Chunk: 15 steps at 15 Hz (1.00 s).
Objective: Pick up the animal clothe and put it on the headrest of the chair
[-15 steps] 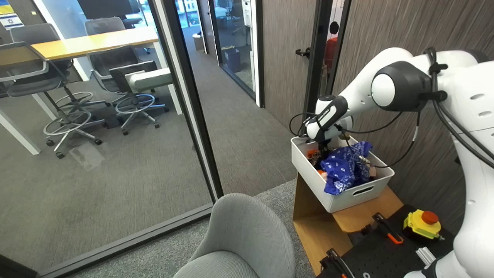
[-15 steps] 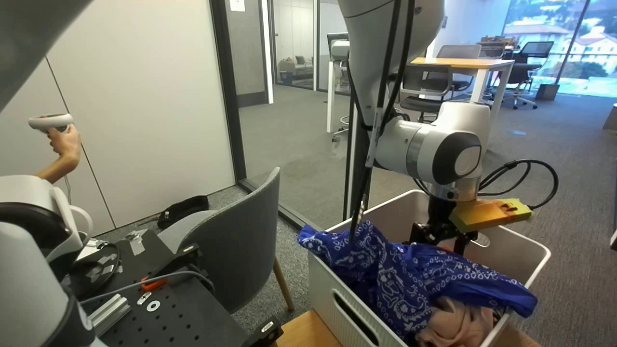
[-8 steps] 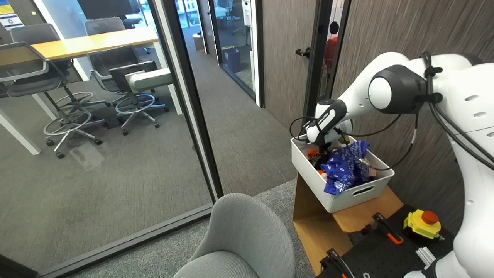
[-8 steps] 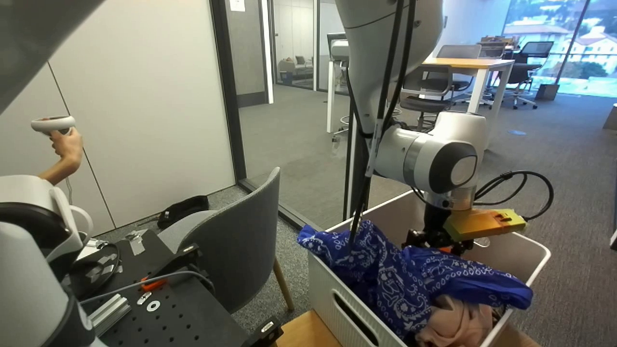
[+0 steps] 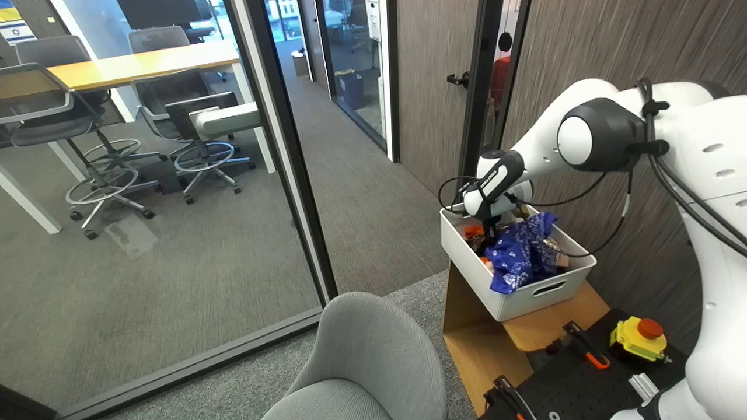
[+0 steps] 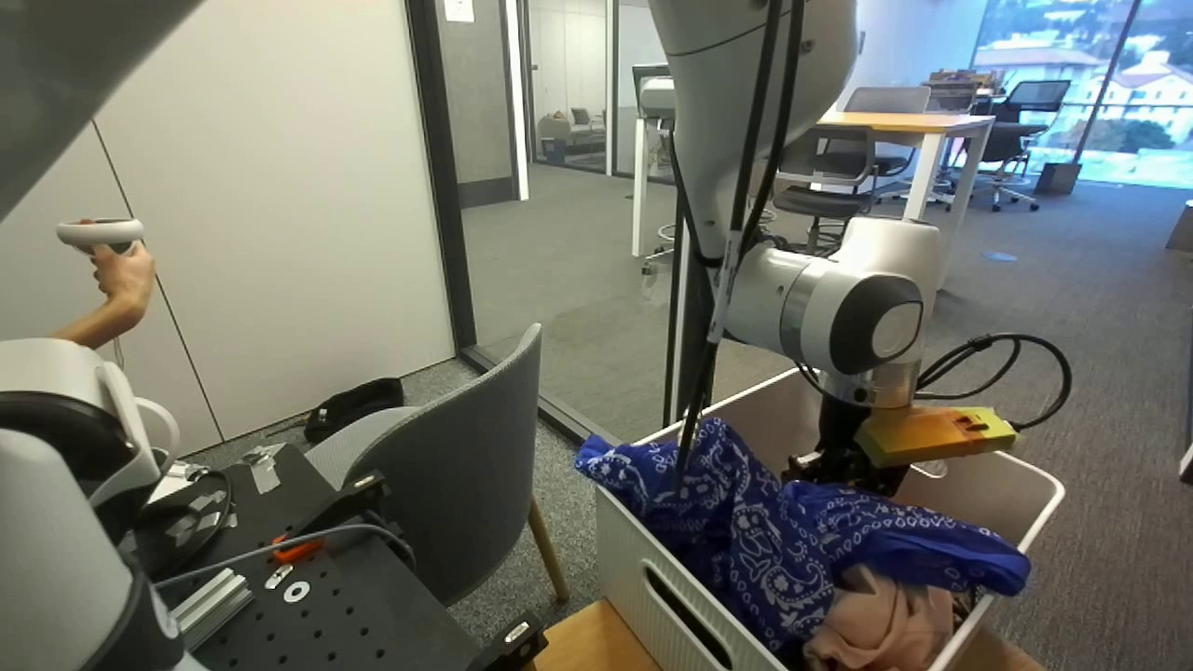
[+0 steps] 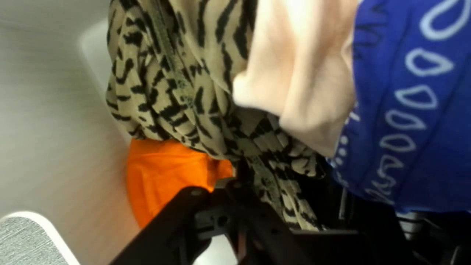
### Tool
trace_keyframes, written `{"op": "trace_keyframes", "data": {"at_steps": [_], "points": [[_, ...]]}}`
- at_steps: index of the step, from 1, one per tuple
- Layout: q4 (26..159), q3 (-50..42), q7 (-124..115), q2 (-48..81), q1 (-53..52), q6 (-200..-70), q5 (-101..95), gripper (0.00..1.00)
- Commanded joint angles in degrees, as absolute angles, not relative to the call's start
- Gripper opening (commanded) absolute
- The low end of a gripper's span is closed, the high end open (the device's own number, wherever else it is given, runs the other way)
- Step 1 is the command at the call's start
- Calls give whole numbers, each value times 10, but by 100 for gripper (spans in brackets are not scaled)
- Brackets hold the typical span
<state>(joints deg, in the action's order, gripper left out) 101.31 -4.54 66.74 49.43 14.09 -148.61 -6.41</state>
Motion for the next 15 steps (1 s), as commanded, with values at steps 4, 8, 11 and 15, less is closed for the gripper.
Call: {"op": "trace_keyframes", "data": {"at_steps": [4, 8, 11, 15], "points": [[996, -38, 643, 491, 148, -1427, -76, 10], [992, -39, 638, 489, 145, -1414, -78, 11], [992, -38, 636, 484, 145, -1408, -78, 11], [1004, -43, 627, 471, 142, -1401, -81, 9]]}}
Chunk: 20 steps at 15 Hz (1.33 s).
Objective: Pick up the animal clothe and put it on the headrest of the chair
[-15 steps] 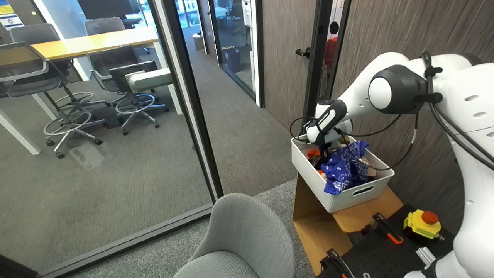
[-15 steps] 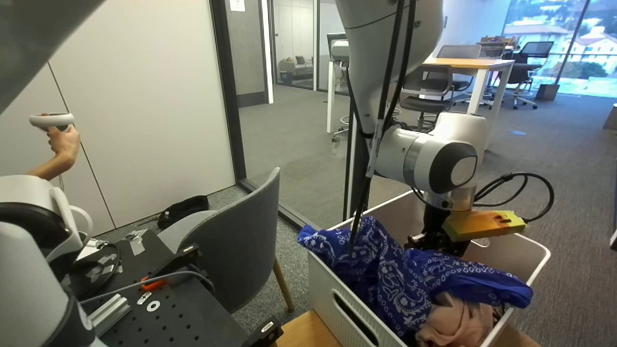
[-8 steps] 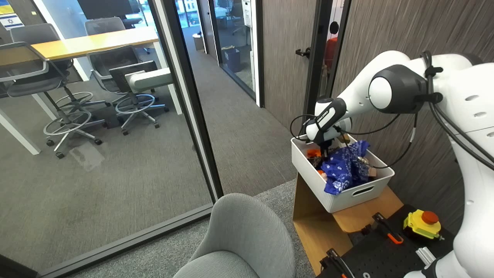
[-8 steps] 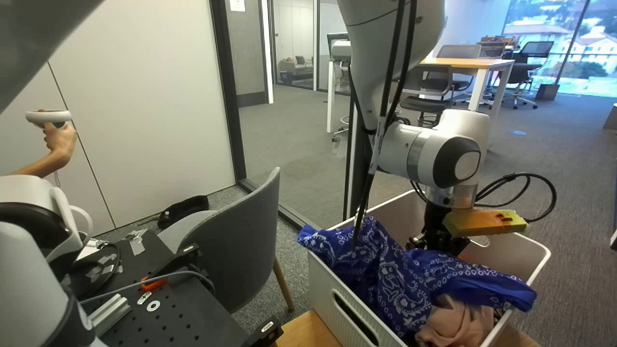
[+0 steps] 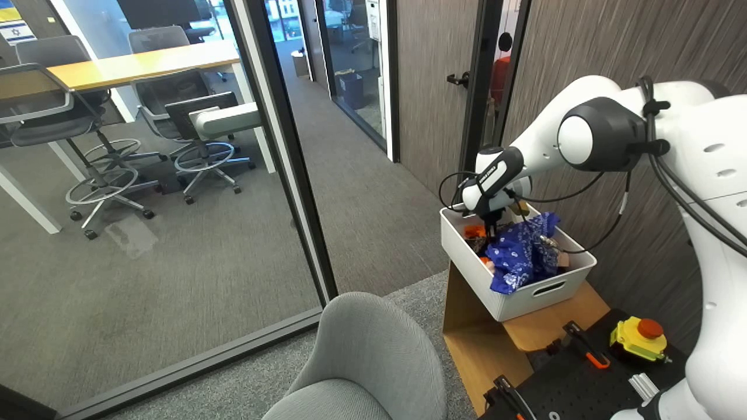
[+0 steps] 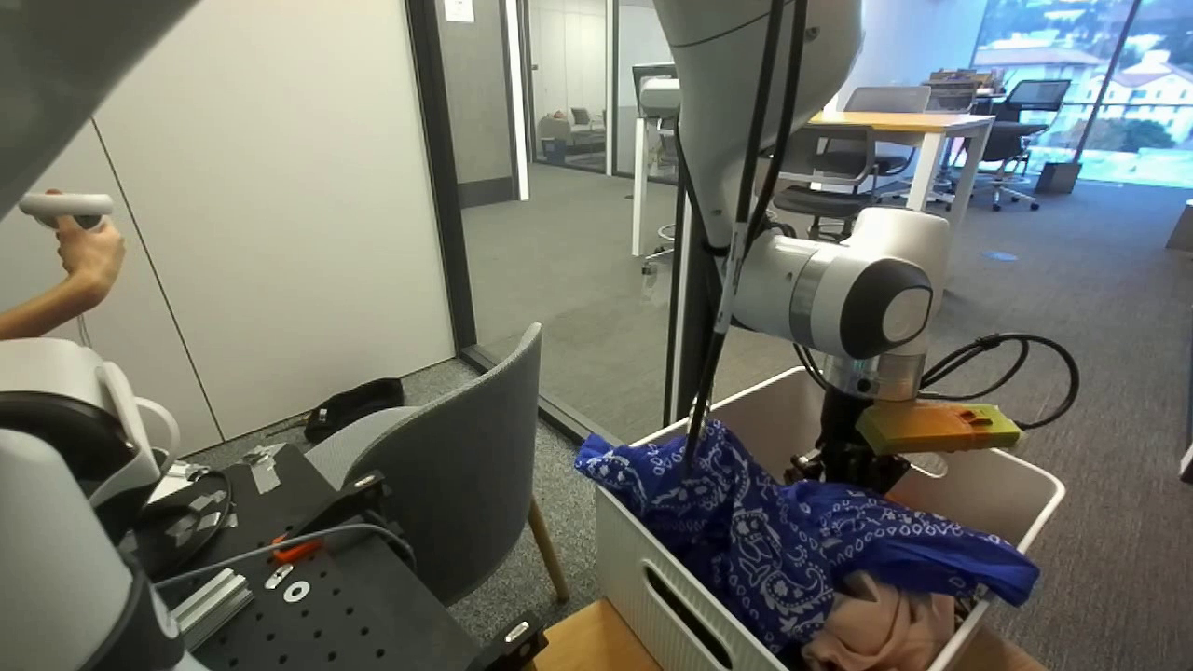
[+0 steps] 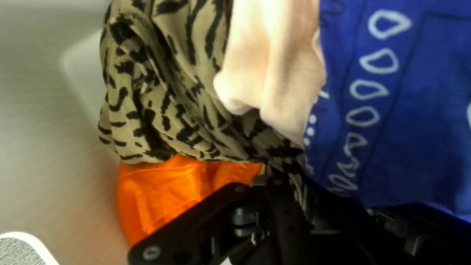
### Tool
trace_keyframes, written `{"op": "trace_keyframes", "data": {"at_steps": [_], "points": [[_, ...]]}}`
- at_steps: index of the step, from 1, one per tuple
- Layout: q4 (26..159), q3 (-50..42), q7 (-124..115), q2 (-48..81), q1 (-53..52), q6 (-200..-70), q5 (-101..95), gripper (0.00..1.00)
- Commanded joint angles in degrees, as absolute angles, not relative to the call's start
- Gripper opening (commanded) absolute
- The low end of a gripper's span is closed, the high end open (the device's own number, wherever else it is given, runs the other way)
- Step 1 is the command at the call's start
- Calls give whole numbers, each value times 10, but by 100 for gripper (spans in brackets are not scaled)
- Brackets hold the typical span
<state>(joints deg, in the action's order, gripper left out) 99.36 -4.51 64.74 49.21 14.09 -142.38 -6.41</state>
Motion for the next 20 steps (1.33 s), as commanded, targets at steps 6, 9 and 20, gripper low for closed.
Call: {"op": "trace_keyframes", "data": {"at_steps": [6, 9, 20], "points": [[1062, -36, 612, 389, 146, -1358, -67, 7], [1097, -36, 593, 331, 143, -1344, -64, 7], [1158, -21, 539, 121, 114, -1242, -32, 7]]}}
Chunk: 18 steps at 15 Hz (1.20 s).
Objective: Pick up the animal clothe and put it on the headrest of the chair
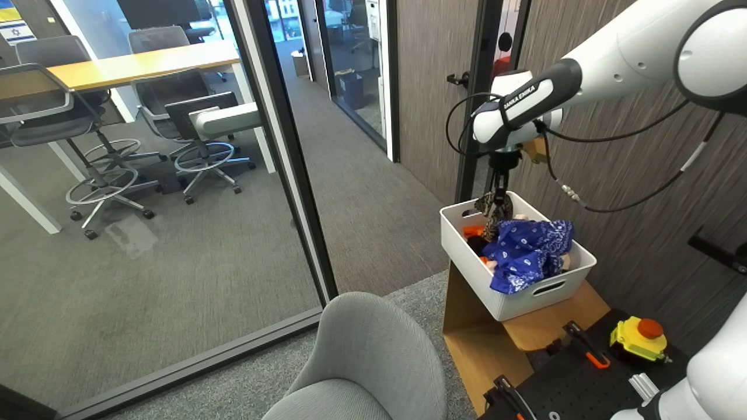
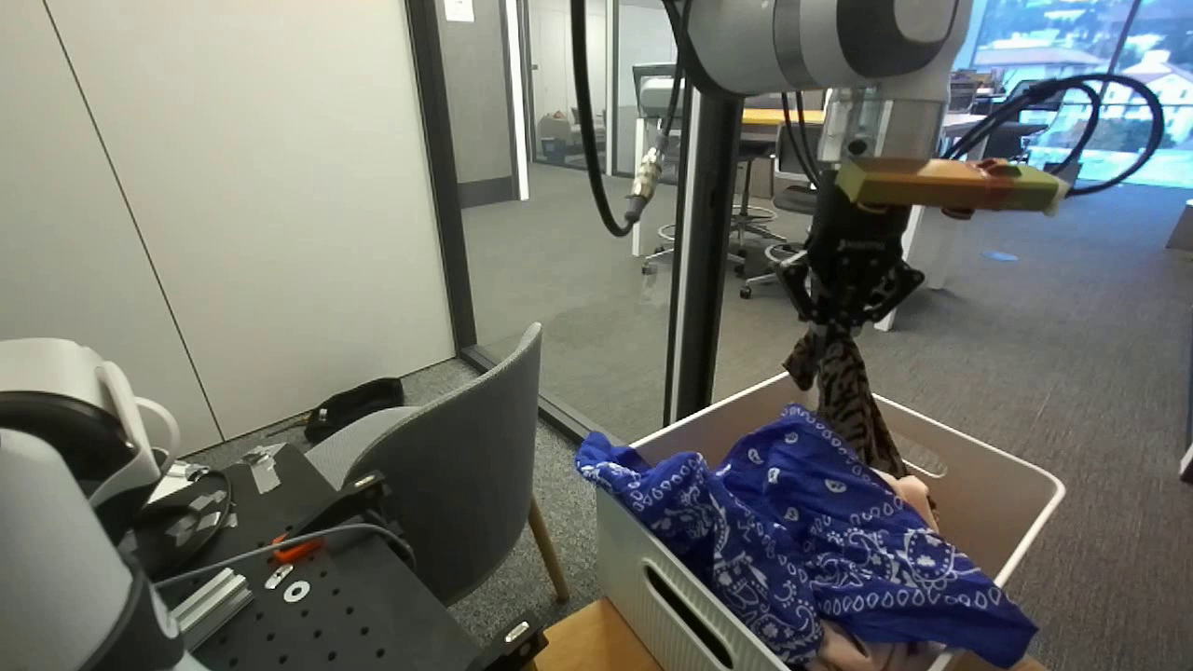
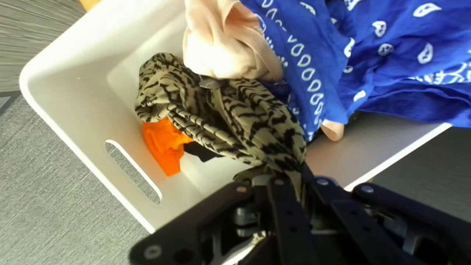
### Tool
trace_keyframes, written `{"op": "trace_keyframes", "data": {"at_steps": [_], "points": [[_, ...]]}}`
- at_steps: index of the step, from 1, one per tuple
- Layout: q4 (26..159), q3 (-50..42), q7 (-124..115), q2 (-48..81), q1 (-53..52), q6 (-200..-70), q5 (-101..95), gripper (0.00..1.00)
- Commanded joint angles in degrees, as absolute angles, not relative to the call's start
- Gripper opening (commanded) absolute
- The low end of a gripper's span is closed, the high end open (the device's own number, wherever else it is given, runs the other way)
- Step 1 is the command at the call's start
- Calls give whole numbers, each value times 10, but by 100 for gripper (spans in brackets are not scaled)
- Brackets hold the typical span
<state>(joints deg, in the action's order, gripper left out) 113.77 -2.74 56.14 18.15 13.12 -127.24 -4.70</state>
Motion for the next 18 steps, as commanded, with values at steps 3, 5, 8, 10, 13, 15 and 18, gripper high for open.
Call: {"op": "trace_keyframes", "data": {"at_steps": [3, 5, 8, 10, 13, 15, 18], "points": [[1152, -13, 515, 81, 89, -1210, -24, 7], [1148, -5, 500, 52, 72, -1188, -15, 7], [1148, 10, 473, 2, 38, -1164, -8, 7], [1150, 22, 456, -29, 14, -1154, -5, 7], [1148, 40, 435, -62, -21, -1144, -4, 7], [1144, 56, 419, -75, -46, -1141, -7, 7], [1150, 74, 401, -82, -77, -1154, -10, 7]]}}
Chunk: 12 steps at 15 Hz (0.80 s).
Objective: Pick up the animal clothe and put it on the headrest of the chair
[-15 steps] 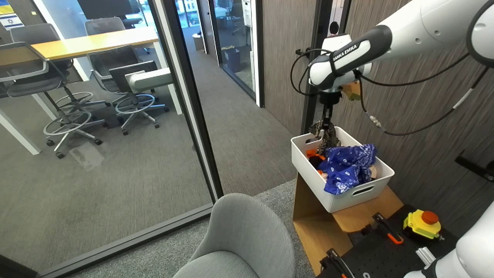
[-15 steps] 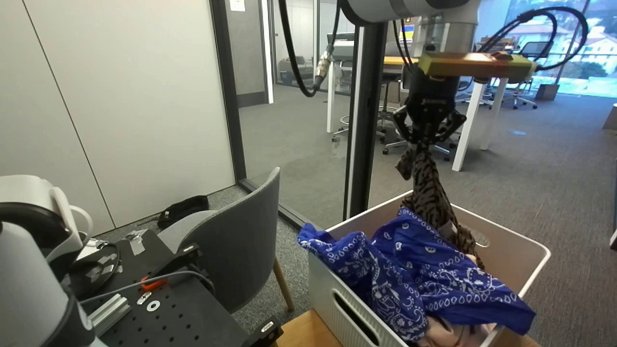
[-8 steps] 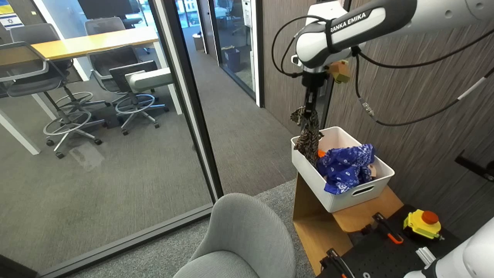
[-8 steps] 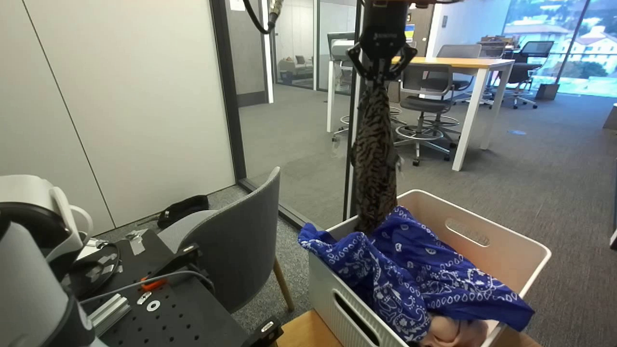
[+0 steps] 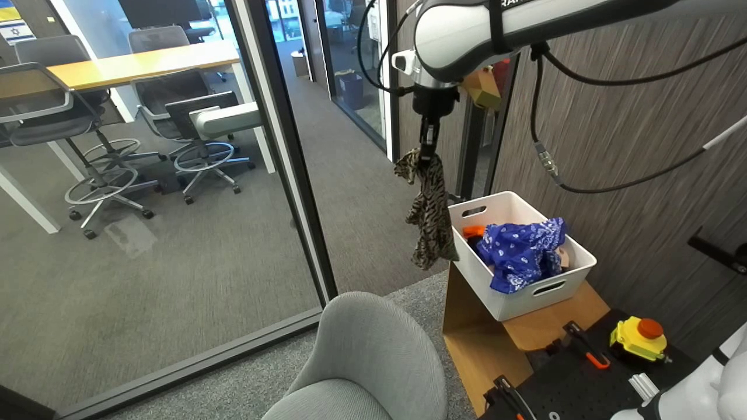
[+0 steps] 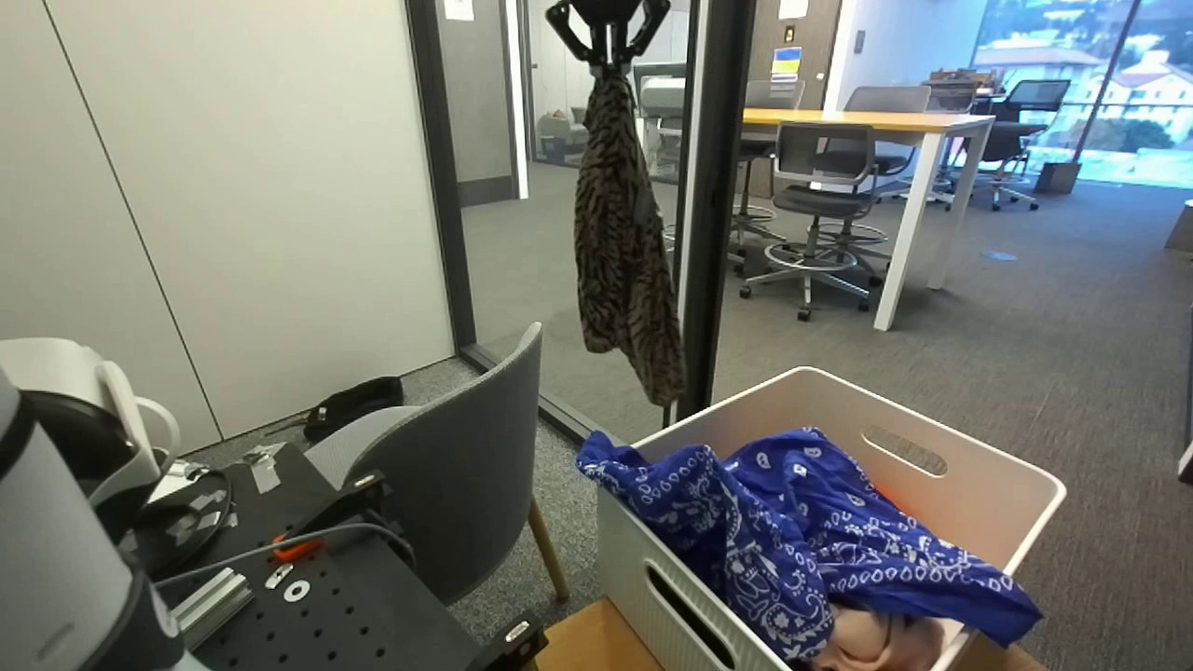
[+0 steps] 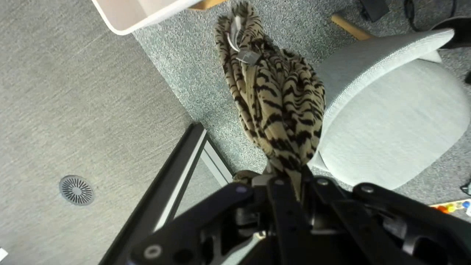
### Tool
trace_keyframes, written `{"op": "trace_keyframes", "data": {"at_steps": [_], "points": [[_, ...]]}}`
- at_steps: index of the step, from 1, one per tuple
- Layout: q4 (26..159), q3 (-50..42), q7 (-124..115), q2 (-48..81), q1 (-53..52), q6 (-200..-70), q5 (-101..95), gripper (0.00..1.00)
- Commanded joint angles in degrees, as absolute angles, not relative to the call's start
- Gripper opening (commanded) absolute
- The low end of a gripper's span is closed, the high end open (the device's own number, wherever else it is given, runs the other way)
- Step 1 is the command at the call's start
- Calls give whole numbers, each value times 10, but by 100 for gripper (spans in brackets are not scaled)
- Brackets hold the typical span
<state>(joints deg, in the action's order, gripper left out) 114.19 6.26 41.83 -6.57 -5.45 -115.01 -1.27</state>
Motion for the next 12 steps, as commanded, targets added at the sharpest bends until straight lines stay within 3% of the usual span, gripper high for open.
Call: {"op": "trace_keyframes", "data": {"at_steps": [1, 12], "points": [[1151, 78, 398, -79, -84, -1159, -12, 7], [1243, 83, 410, -71, -105, -1231, -15, 7]]}}
